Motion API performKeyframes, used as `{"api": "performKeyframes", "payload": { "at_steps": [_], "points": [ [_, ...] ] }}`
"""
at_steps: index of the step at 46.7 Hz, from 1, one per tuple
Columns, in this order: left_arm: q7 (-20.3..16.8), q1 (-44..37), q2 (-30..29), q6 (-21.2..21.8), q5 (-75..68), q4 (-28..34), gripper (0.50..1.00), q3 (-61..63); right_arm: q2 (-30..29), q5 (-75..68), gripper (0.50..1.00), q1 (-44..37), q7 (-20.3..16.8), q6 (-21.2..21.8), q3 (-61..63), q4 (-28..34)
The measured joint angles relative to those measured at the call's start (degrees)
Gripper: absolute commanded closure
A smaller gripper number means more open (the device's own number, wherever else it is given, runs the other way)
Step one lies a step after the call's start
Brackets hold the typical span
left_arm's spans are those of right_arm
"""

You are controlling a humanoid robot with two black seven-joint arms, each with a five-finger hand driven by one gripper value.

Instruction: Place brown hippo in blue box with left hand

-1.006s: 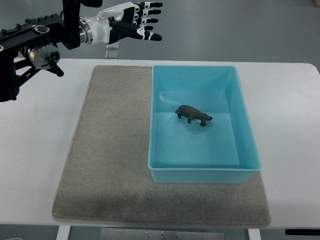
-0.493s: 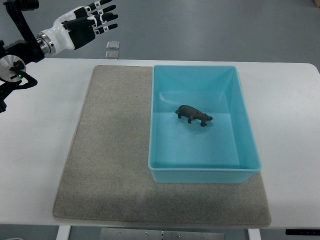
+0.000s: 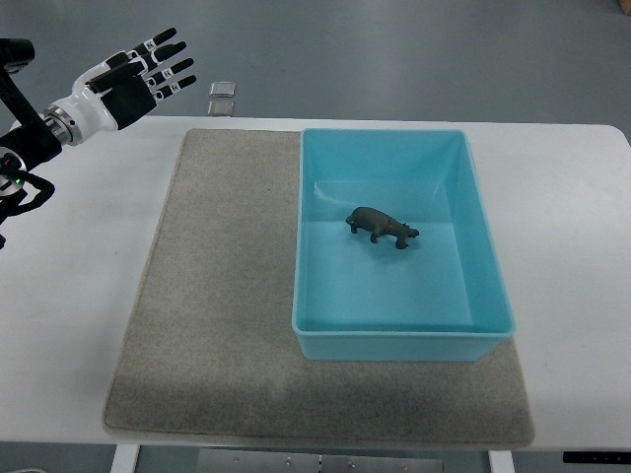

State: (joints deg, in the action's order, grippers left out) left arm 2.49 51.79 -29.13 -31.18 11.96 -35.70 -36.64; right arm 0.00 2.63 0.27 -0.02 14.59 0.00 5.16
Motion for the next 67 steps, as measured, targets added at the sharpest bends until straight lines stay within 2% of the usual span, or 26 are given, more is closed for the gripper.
{"api": "performKeyframes", "payload": {
  "at_steps": [67],
  "points": [
    [0.49, -2.40, 1.09, -0.29, -0.19, -0.34, 0.500, -1.41, 0.00, -0.12, 0.564, -0.09, 0.25, 0.21, 0.21, 0.68]
  ]
}}
